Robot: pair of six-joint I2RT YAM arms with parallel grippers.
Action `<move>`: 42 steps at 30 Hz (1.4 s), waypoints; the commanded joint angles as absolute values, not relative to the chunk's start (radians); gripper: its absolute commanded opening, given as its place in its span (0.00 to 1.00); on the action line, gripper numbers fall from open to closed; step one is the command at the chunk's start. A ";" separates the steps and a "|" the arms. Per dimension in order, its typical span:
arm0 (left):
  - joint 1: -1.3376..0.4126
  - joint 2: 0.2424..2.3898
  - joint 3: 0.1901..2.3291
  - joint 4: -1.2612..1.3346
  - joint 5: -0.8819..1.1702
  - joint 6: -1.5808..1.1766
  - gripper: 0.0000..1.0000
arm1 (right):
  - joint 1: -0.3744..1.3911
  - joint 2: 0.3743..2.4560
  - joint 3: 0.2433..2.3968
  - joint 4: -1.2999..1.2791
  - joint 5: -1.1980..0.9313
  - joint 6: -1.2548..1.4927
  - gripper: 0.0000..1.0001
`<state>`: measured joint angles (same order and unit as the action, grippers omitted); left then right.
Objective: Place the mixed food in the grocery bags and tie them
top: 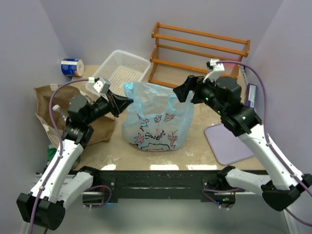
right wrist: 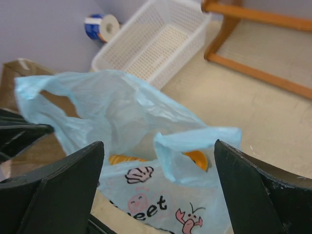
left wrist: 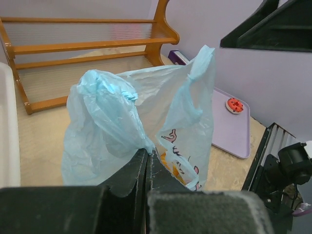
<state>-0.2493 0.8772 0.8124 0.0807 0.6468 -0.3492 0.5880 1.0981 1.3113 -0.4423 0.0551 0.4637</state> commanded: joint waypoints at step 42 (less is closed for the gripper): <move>-0.209 0.776 1.019 -0.357 0.765 -0.049 0.92 | 0.772 1.643 1.853 -0.371 -0.522 -0.107 0.54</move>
